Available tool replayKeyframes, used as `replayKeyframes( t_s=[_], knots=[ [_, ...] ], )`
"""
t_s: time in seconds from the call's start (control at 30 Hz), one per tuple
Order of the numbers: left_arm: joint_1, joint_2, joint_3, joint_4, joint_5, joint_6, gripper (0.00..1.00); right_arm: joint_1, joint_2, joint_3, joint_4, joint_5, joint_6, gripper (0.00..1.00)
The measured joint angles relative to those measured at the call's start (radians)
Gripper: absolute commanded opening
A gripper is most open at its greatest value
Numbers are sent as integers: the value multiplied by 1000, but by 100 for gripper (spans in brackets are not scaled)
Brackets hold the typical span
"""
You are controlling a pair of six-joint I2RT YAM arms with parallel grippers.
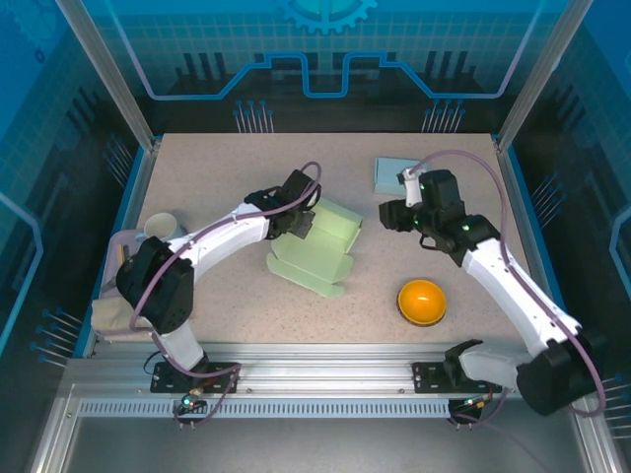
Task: Fold the paper box
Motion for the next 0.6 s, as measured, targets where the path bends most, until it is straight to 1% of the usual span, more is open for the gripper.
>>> replayKeyframes(
  t_s=[0.1,0.17,0.23,0.3,0.37,0.5,0.6],
  knots=[
    [-35,0,23,-35,-90,217,12,-3,-95,-37,-5,14,0,57],
    [-72,10,23,-65,-172,370,12,-5,-161,-56,-6,18,0,58],
    [-99,27,26,-92,-230,481,13,-6,-208,-63,-11,21,-1,58],
    [-115,43,36,-126,-263,584,15,-6,-245,-65,-13,21,-2,59],
    [-129,46,37,-146,-293,711,15,-7,-282,-67,-15,21,-5,59],
    [-166,56,3,-132,-369,985,16,-11,-348,-87,-19,15,-8,60],
    [-182,119,9,-132,-419,1120,16,-13,-391,-120,-18,6,-2,62]
  ],
)
